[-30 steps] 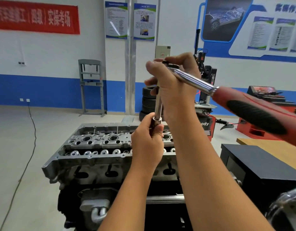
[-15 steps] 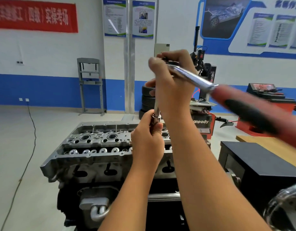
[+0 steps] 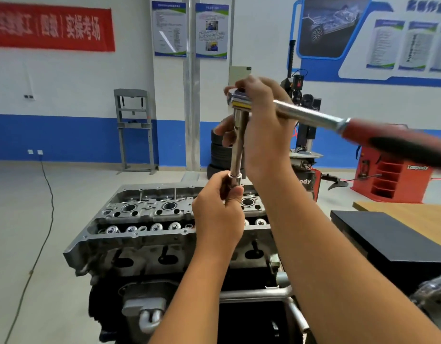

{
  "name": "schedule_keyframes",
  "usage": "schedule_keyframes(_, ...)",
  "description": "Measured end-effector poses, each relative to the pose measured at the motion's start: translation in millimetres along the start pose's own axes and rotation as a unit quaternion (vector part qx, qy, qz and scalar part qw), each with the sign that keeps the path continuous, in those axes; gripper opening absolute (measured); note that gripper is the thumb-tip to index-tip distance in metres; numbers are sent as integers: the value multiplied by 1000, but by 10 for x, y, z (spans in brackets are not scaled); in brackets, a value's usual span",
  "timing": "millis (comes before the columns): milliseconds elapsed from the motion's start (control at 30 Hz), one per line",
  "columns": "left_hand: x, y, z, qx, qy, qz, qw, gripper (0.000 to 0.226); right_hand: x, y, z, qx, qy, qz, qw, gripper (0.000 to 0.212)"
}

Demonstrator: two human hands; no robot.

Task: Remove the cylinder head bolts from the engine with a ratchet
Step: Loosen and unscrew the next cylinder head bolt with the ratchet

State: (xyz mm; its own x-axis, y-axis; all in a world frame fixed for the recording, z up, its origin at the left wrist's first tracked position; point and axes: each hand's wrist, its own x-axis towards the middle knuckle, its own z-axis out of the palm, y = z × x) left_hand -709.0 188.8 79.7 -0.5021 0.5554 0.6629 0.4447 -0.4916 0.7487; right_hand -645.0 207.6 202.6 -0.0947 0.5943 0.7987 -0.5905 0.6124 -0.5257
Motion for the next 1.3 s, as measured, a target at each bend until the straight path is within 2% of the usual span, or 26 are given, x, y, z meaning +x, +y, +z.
schedule_keyframes(67, -9, -12, -8, -2, 1, 16, 1000, 16, 12, 25, -2, -185, -11, -134, 974, 18)
schedule_keyframes(100, -3, -15, -23, -7, -12, 17, 1000, 15, 25, 25, -11, -246, -24, -167, 954, 20)
schedule_keyframes(133, 11, -15, -51, -12, -32, 12, 999, 17, 44, 18, -14, -257, -36, -158, 953, 20)
schedule_keyframes(167, 34, -18, -82, -22, -58, 1, 998, 20, 58, -2, -17, -217, -50, -108, 969, 18)
schedule_keyframes(233, 72, -20, -137, -60, -109, -38, 992, 28, 89, -53, -50, -34, -74, 52, 995, 16)
schedule_keyframes(300, 75, -1, -155, -78, -122, -63, 987, 32, 112, -94, -150, 125, -69, 183, 973, 20)
schedule_keyframes(367, 68, 8, -114, -55, -101, -60, 992, 38, 137, -89, -211, 170, -63, 224, 958, 26)
schedule_keyframes(433, 59, -1, -66, -35, -70, -45, 996, 49, 120, -50, -189, 121, -49, 164, 978, 28)
schedule_keyframes(500, 48, -24, -31, -27, -38, -26, 999, 50, 58, -25, -121, -20, -16, 15, 1000, 27)
schedule_keyframes(567, 30, -27, -11, -13, -20, 0, 1000, 40, 15, 21, -92, -171, -15, -100, 980, 26)
schedule_keyframes(633, 21, -8, -21, 18, -19, 19, 999, 35, -16, 28, -59, -242, -31, -97, 965, 30)
schedule_keyframes(700, 49, -3, -73, 36, -62, 12, 997, 27, 15, -15, -15, -202, -26, -74, 976, 25)
schedule_keyframes(767, 81, 10, -143, 22, -129, -33, 991, 18, 44, -71, 18, -73, -26, -1, 997, 21)
schedule_keyframes(833, 73, 22, -151, 20, -135, -54, 989, 17, 64, -104, -13, 71, -18, 93, 993, 22)
schedule_keyframes(867, 63, 28, -131, 41, -116, -45, 991, 19, 78, -112, -43, 107, -12, 125, 986, 22)
schedule_keyframes(933, 21, 17, -65, 92, -64, -9, 994, 28, 75, -81, -79, 110, 2, 127, 986, 21)
schedule_keyframes(1000, -21, 16, -10, 112, -29, 13, 993, 38, 41, -36, -51, 29, 24, 38, 999, 22)
schedule_keyframes(1067, -37, 7, 11, 109, -18, 26, 994, 44, 4, 22, -2, -86, 35, -69, 993, 20)
schedule_keyframes(1133, -38, 15, -2, 100, -10, 46, 994, 42, -9, 70, 44, -147, 22, -111, 983, 16)
schedule_keyframes(1200, -2, 16, -51, 68, -40, 33, 996, 32, 3, 55, 79, -88, -11, -54, 995, 18)
schedule_keyframes(1300, 53, 25, -140, -11, -124, -45, 991, 26, 42, -23, 41, 92, -43, 110, 989, 27)
